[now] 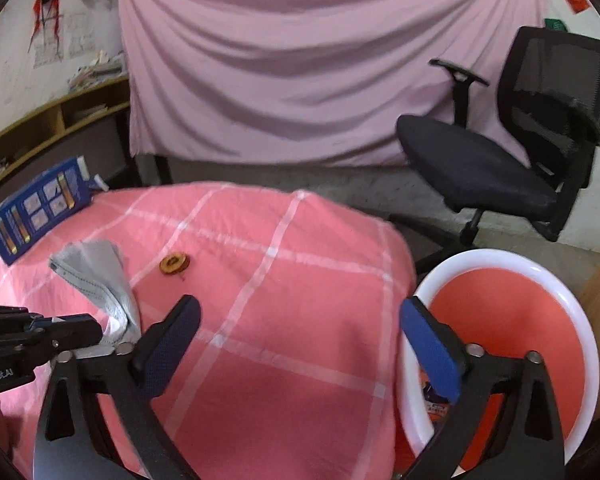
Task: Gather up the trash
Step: 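Grasp the grey face mask with the left gripper while the right gripper grasps the brown biscuit, then lift the mask and biscuit and carry them over the bucket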
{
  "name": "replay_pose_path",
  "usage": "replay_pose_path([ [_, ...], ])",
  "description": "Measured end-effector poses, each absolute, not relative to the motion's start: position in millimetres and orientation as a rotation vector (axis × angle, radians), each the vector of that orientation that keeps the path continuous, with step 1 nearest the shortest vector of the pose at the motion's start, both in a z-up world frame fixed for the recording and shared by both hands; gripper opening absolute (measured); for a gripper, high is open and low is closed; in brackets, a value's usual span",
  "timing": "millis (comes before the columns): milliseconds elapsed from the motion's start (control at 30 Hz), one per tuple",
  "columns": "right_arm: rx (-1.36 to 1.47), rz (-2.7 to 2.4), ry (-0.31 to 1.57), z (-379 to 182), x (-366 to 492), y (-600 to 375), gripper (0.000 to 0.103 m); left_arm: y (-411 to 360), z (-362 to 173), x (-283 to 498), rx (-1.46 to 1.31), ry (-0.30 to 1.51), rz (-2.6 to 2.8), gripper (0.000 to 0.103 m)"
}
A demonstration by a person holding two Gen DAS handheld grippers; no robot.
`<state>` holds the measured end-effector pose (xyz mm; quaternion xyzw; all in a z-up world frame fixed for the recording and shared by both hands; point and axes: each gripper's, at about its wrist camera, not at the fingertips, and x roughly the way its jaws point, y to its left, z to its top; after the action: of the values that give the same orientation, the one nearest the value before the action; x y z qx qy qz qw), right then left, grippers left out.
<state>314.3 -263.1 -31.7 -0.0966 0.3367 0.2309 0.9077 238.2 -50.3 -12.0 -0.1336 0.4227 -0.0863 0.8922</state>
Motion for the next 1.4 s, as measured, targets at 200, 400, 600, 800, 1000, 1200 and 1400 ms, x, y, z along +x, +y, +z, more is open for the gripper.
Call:
replay_pose_path([
  [200, -0.263, 0.507, 0.724, -37, 314, -251, 0.075, -38, -7, 230, -0.303, 0.840, -0.179, 0.000],
  [400, -0.283, 0.552, 0.723, -32, 318, -237, 0.070, -20, 0, 220, -0.291, 0.773, -0.120, 0.000],
  [600, -0.176, 0.692, 0.758, -27, 335, -211, 0.056, 1, -1, 214, -0.318, 0.760, -0.071, 0.000],
  [800, -0.325, 0.716, 0.862, -54, 344, -164, 0.041, 24, -3, 210, -0.315, 0.752, 0.002, 0.000],
  [1000, -0.349, 0.735, 0.877, -59, 346, -155, 0.041, 45, -9, 216, -0.378, 0.772, 0.040, 0.000],
  [1200, -0.372, 0.744, 0.874, -60, 345, -148, 0.028, 42, 0, 208, -0.358, 0.726, 0.016, 0.000],
  [1400, -0.320, 0.733, 0.801, -47, 328, -164, 0.028, 31, 16, 197, -0.329, 0.646, -0.015, 0.000],
])
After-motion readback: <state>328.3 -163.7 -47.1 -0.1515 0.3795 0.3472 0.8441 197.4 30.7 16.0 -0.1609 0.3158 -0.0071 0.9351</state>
